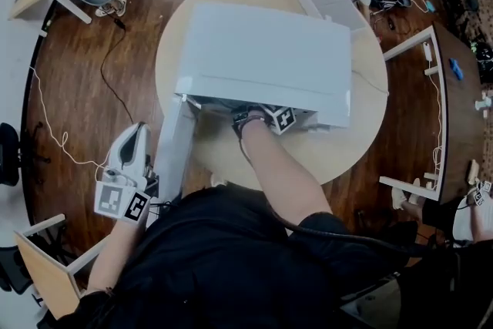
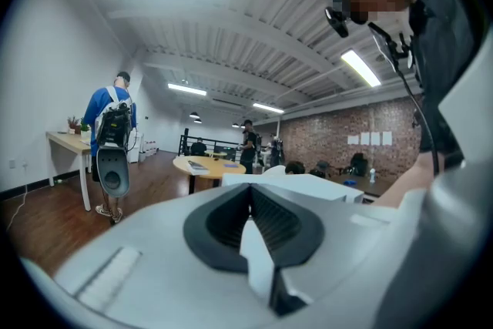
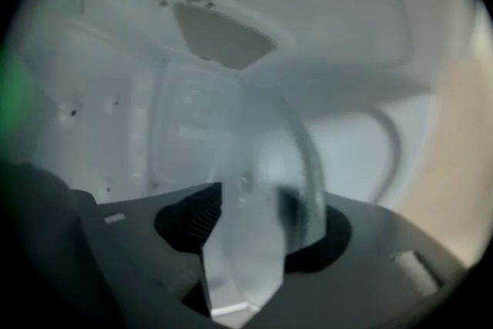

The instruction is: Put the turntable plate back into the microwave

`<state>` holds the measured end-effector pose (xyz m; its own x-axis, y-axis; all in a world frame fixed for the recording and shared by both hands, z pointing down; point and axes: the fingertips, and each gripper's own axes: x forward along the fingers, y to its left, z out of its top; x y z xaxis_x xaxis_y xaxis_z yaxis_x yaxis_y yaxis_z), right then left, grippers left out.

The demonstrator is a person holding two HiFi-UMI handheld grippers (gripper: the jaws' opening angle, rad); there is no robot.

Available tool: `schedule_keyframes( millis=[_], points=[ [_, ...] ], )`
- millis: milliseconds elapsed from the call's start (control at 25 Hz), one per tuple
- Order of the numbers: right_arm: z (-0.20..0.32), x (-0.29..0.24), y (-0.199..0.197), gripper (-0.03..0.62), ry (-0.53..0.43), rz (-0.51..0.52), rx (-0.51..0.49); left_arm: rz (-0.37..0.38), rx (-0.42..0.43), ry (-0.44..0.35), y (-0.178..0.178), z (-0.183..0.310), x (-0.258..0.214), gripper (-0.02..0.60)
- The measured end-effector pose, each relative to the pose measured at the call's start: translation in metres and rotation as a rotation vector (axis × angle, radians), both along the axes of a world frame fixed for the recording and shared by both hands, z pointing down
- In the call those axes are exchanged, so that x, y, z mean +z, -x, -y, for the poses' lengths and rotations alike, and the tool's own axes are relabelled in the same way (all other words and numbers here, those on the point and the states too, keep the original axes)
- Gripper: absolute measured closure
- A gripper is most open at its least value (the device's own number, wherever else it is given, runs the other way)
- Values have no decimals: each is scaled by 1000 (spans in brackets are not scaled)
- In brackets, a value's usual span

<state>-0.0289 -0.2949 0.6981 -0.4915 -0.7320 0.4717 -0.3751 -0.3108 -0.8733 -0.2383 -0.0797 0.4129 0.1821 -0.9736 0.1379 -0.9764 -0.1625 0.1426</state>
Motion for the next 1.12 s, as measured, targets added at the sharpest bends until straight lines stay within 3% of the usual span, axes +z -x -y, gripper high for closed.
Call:
schedule_keyframes(
  millis=[360, 520, 760, 1040, 1080, 1120],
  points=[
    [-46, 0, 6, 350, 116, -6, -126, -5, 15, -55, -11, -2, -6, 581],
    [-52, 4, -6, 350, 93, -35, -152, -6, 17, -75, -15, -5, -8, 580],
    [-84, 22, -22, 345, 149, -122, -233, -11, 36, -97, -26, -9, -10, 580],
    [-119, 19, -39, 348, 96, -161, -310, -37, 73, -123, -45, -7, -12, 580],
    [-124, 17, -41, 371, 74, -166, -346, -40, 84, -127, -49, -7, -12, 580],
    [-131, 13, -40, 454, 49, -162, -387, -40, 94, -130, -53, -9, -13, 580]
  ],
)
